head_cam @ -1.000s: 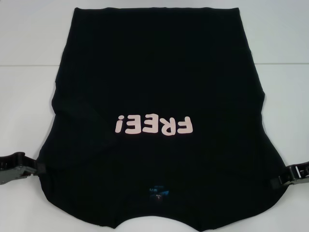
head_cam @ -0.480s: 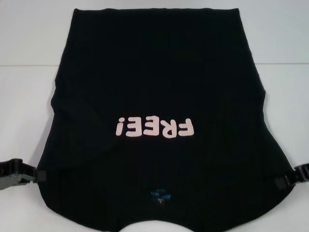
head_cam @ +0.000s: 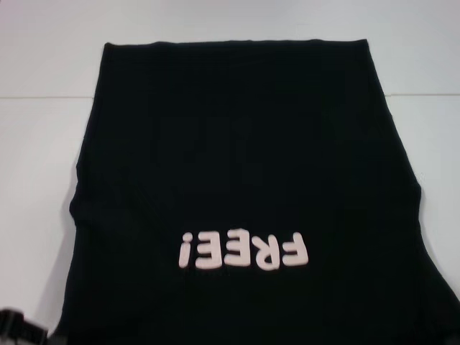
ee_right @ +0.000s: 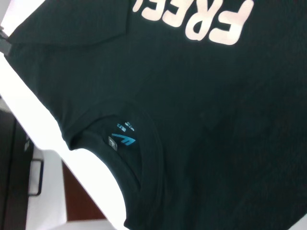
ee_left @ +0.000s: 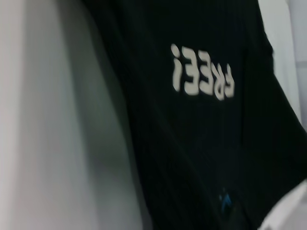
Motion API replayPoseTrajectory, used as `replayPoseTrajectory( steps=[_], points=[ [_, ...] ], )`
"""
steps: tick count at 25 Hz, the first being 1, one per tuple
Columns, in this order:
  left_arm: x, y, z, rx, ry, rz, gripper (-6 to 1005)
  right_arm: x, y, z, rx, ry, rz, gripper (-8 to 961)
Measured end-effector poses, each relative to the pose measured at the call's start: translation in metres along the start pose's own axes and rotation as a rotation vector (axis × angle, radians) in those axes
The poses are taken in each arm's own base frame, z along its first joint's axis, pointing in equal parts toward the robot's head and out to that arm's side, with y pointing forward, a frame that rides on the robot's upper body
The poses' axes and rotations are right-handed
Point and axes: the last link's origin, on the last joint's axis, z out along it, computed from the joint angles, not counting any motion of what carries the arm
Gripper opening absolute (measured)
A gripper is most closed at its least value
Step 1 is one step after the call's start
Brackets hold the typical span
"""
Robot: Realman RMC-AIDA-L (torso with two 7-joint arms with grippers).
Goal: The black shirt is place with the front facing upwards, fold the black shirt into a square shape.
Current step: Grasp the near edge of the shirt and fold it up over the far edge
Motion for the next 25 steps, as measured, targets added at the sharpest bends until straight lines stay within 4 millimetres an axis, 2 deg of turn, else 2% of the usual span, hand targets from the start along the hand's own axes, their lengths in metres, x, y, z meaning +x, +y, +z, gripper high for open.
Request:
replayPoseTrajectory(
  steps=[7,12,18,23,25],
  points=[
    [-0.018,0.0,0.012,0.003,-0.15,0.019,30,0.018,0.0,0.019,-0.041,0.092,0.04,50],
    [-0.012,0.004,0.013,-0.03,-0.107,0.05,31,0.016,-0.002,0.018,-0.055,0.012,0.066,53],
    [0.011,0.011,-0.001,-0.108,0.119,0.048,31,0.008,-0.013,0.002,-0.109,-0.233,0.169,56],
    [0.041,0.005,-0.017,-0.139,0.408,-0.002,32,-0.005,-0.025,-0.022,-0.134,-0.527,0.239,59],
    [0.046,0.003,-0.019,-0.139,0.455,-0.011,32,-0.009,-0.03,-0.027,-0.14,-0.629,0.26,60]
  ],
)
